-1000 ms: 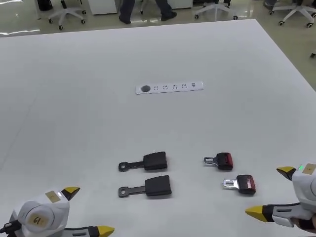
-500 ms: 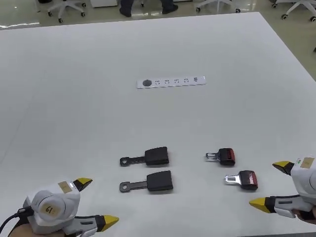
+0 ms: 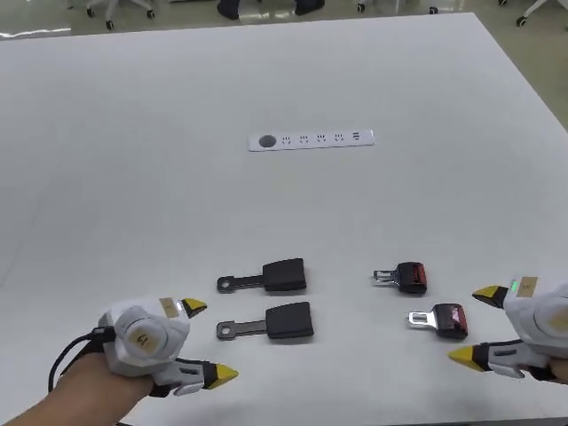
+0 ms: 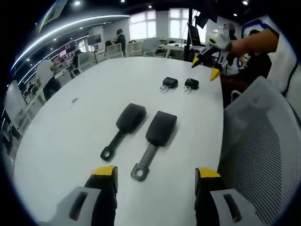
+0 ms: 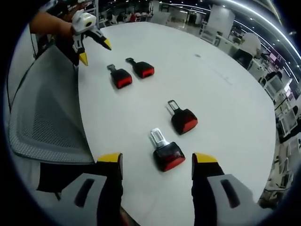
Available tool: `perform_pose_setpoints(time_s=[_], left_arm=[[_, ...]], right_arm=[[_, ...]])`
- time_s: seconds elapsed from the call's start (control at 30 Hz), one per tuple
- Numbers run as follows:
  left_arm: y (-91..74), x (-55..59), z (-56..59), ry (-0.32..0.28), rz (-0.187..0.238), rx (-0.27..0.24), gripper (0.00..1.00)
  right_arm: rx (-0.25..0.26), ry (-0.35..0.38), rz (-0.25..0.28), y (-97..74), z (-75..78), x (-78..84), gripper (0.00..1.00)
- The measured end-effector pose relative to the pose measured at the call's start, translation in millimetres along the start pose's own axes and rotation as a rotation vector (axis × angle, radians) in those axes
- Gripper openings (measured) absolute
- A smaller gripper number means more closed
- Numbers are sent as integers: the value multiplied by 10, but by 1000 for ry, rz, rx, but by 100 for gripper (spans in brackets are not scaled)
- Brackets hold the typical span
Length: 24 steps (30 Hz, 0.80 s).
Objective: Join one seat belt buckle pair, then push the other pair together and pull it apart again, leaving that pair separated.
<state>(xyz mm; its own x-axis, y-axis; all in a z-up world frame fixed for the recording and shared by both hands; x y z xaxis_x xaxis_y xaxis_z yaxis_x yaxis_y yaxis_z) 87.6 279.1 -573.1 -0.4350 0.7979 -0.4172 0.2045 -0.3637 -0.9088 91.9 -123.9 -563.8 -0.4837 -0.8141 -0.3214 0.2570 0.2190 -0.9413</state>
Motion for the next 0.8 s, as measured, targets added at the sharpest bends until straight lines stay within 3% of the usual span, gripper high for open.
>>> perform_pose_setpoints(time_s=[0.1,0.37,0.57,0.63,0.67,0.7,0.8], left_arm=[[66,-65,-17,55,-22,8,65],[222,-245,-93,92,-39,43,55],[343,-348,-112,141,-56,59,55],[367,-385,-116,178,-63,43,53],[406,-391,-143,240,-86,21,53],[426,-408,-133,262,-96,19,52],[502,-474,-99,279,-98,41,52]], right_arm=[[-10,-35,-11,32,52,-17,53],[-33,-85,-74,238,170,45,48],[-44,-126,-98,318,252,-5,47],[-47,-133,-108,379,294,0,46],[-52,-132,-112,398,310,-9,46],[-56,-131,-116,406,312,-14,45],[-68,-161,-143,459,351,3,44]])
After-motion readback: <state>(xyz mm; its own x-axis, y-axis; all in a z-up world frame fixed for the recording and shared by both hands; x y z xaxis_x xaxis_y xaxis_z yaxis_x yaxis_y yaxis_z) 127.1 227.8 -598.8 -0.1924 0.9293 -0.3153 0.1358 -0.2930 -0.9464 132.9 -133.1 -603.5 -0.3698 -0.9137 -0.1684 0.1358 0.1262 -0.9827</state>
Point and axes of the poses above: the centre of the closed fingertips' face, and the gripper's own axes: y roughly forward along the fingers, z roughly to its right, x roughly out of its underside, the point moved 8 cm from there along -y, roughly backward along the fingers, and after that the axes turned 15 degrees about -z, right-handed, at the moved point
